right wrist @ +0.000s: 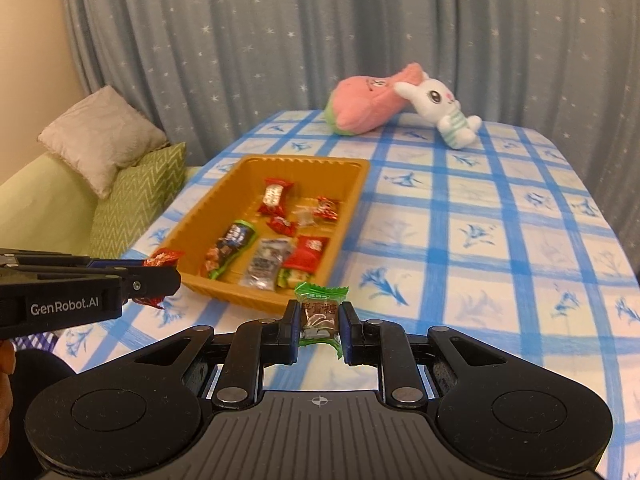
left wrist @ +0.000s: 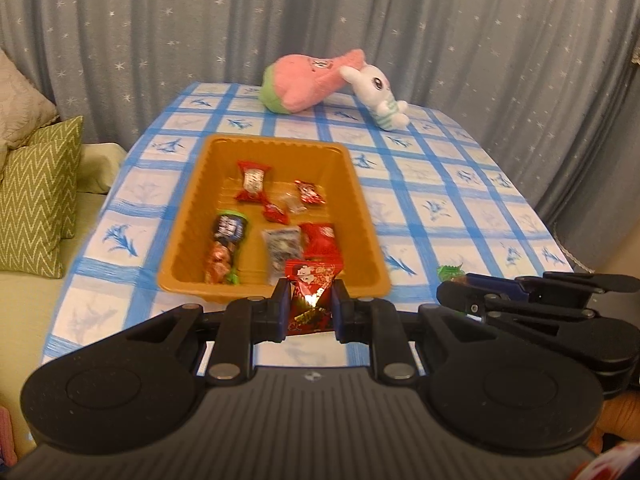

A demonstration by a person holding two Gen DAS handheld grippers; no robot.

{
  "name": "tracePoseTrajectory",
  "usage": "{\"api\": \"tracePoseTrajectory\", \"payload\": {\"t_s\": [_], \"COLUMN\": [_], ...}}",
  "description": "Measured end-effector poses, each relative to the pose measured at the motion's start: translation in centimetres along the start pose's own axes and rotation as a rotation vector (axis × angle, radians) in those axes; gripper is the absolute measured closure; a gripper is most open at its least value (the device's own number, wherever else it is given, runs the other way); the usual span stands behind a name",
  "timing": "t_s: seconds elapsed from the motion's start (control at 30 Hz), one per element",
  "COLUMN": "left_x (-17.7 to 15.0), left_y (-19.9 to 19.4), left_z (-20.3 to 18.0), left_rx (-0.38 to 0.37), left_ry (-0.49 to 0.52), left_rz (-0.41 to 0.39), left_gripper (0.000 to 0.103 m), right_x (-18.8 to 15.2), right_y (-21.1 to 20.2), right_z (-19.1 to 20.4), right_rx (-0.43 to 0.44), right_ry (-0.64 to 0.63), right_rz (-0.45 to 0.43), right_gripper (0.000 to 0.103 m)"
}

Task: Organize snacks
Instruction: 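Carry the red and green candies with both tools over the orange tray, then open both tools to drop the red and green candies into the tray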

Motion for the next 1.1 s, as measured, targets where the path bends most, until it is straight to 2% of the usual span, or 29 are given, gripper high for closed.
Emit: {"api": "tracePoseTrajectory", "payload": {"t_s": [0.67,1.1], "left_x": [5.2,8.0], "left_y": [4.0,7.6], "left_z": [4.5,5.7], "left_rx": [0.025,0.032], "left_ry": [-0.005,0.015], "left_rz": [0.011,0.028], "left_gripper": [0.085,0.085], "right_x": [6.3,8.7], "right_y": [5.7,9.8], "right_z": [1.8,1.4], "right_rx": [0.040,0.048], "right_ry": [-0.041,-0.030], "right_rz": [-0.005,0.024], "right_gripper": [0.083,0.083]}}
Point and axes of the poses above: each gripper's, at about its wrist camera, not at the fingertips, and y roughly the way its jaws point, z to its left, x to its top, the point moved 1 cm from there along y, roughly the way its jaws point, and after that the axes turned 9 degrees about z, right-handed, at the moved point
